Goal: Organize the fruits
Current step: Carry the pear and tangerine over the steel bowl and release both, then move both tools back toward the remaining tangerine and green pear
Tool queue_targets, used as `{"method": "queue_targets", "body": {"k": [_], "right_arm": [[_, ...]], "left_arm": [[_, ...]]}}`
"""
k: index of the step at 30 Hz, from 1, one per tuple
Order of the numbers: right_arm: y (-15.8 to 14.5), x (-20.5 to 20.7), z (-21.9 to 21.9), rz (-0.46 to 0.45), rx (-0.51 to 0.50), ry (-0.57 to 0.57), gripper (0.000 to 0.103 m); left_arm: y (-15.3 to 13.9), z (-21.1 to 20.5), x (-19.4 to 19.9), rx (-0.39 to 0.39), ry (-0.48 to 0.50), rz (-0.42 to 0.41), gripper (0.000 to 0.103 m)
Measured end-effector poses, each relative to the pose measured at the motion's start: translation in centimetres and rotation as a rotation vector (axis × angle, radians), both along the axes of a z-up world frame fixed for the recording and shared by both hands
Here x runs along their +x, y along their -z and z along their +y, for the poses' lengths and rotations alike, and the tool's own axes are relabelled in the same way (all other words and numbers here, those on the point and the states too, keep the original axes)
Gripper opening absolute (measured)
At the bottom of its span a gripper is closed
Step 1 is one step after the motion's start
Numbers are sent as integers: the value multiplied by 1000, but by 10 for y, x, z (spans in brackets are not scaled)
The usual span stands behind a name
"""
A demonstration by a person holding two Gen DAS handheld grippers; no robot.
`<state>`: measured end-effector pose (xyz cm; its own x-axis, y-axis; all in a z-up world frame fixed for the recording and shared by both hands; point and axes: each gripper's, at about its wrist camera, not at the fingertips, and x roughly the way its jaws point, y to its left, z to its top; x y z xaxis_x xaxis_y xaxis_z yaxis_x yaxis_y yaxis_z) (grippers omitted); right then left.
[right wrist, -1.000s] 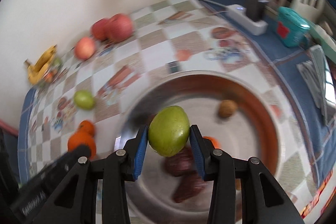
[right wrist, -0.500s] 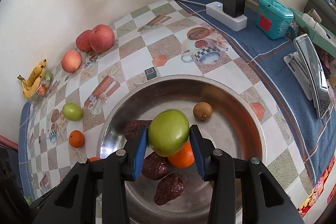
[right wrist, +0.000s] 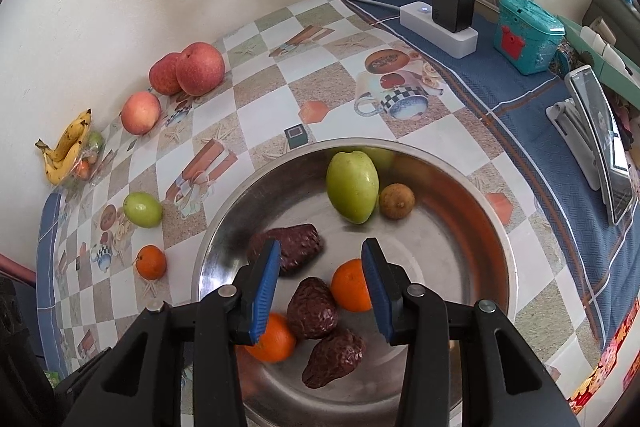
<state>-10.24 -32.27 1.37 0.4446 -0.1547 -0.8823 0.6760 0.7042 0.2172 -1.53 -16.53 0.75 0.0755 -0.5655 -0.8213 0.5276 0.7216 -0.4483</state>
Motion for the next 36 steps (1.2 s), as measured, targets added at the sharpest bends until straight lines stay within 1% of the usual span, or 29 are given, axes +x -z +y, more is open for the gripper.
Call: {"method": "queue_targets", "body": {"k": [3,6,11,14,17,23,29,36], "right_arm": [[2,4,5,11,-2,-17,44],[3,9,13,15,2,-46,44],[4,16,26,21,-2,-87,43],[5,21,34,30,-10,-116,43],[5,25,42,36,-23,-143,43],[4,32,57,45,-45,-189,43],[4,35,65,54,-56,-212,43],[6,36,65,63,-55,-213,43]], "left_arm": [[1,7,7,18,-39,-7,52],[4,14,13,29,-75,3,52],[10,32,27,90,-168,7,52],[11,46,36,93,-221,23,53],[7,60,45,114,-276,-4,57],[4,84,59,112,-361,-4,57],[3,93,64,124,-404,-7,61],[4,90,63,144,-391,-20,65]]}}
